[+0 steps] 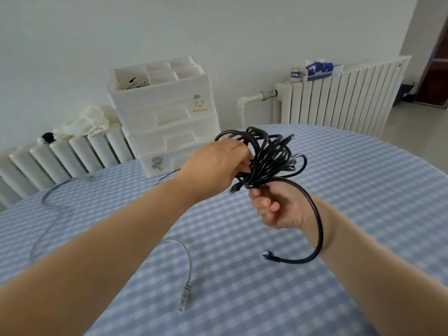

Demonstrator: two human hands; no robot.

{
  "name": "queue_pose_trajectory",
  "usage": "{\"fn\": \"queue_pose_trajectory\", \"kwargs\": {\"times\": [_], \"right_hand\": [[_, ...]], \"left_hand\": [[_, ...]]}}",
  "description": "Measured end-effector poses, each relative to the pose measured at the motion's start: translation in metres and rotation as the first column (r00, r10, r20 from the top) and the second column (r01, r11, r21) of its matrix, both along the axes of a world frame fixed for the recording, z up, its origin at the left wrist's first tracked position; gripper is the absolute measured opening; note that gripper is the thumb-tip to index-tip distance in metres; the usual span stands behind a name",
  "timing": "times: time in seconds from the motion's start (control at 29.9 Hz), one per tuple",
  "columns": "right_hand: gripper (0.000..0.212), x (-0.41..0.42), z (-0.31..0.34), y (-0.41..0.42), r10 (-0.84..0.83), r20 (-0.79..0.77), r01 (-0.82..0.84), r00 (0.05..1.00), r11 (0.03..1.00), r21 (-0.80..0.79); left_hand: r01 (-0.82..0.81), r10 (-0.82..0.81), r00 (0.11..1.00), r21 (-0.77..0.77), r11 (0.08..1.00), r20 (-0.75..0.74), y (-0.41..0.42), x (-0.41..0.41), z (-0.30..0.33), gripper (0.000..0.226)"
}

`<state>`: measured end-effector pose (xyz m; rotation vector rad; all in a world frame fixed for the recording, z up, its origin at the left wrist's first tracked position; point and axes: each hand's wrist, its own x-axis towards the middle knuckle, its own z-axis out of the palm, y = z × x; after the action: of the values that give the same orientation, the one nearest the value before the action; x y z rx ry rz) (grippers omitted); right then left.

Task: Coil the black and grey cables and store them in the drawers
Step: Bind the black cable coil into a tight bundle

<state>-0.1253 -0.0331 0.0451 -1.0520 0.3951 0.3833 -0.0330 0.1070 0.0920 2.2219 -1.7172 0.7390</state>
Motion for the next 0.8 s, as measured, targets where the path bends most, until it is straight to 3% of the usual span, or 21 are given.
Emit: {"fn": "queue_pose_trajectory", "kwargs": {"times": [0.07, 0.17, 0.27, 0.33, 0.43, 0.57, 0.67, 0.8], "right_hand": [[0.041, 0.002, -0.001, 0.000, -0.074, 0.075, 0.088, 0.994, 0.975, -0.202], [0.046, 0.006, 0.000, 0.001, -0.204, 0.258, 0.272, 0.944, 0.926, -0.261], [0.030, 0.009, -0.004, 0.000, -0.264, 0.435, 0.458, 0.861, 0.774, -0.437], [0.019, 0.008, -0.005, -0.002, -0.212, 0.510, 0.507, 0.833, 0.659, -0.556], [0.024, 0.005, -0.005, -0.001, -0.038, 0.506, 0.458, 0.862, 0.487, -0.744], [0.032, 0.005, -0.010, 0.002, 0.053, 0.480, 0.458, 0.876, 0.224, -0.860], [0.032, 0.008, -0.015, 0.001, 0.028, 0.509, 0.488, 0.860, 0.247, -0.837], [0.026, 0.011, -0.013, -0.003, -0.019, 0.547, 0.511, 0.837, 0.387, -0.768]], "left_hand": [[-0.216, 0.208, 0.933, 0.006, 0.976, -0.293, -0.002, -0.005, -0.003, 0.009], [-0.375, 0.301, 0.795, -0.038, 0.926, -0.526, -0.004, -0.007, -0.007, 0.015], [-0.451, 0.284, 0.672, -0.073, 0.889, -0.684, -0.006, -0.008, -0.009, 0.018], [-0.502, 0.244, 0.577, -0.102, 0.859, -0.779, -0.006, -0.008, -0.014, 0.022], [-0.513, 0.144, 0.458, -0.128, 0.849, -0.877, -0.005, -0.012, -0.023, 0.024], [-0.487, 0.045, 0.361, -0.147, 0.861, -0.932, -0.008, -0.019, -0.034, 0.016], [-0.468, -0.014, 0.311, -0.165, 0.868, -0.950, -0.010, -0.019, -0.042, 0.011], [-0.435, -0.107, 0.230, -0.201, 0.878, -0.967, -0.008, -0.018, -0.042, 0.011]]}}
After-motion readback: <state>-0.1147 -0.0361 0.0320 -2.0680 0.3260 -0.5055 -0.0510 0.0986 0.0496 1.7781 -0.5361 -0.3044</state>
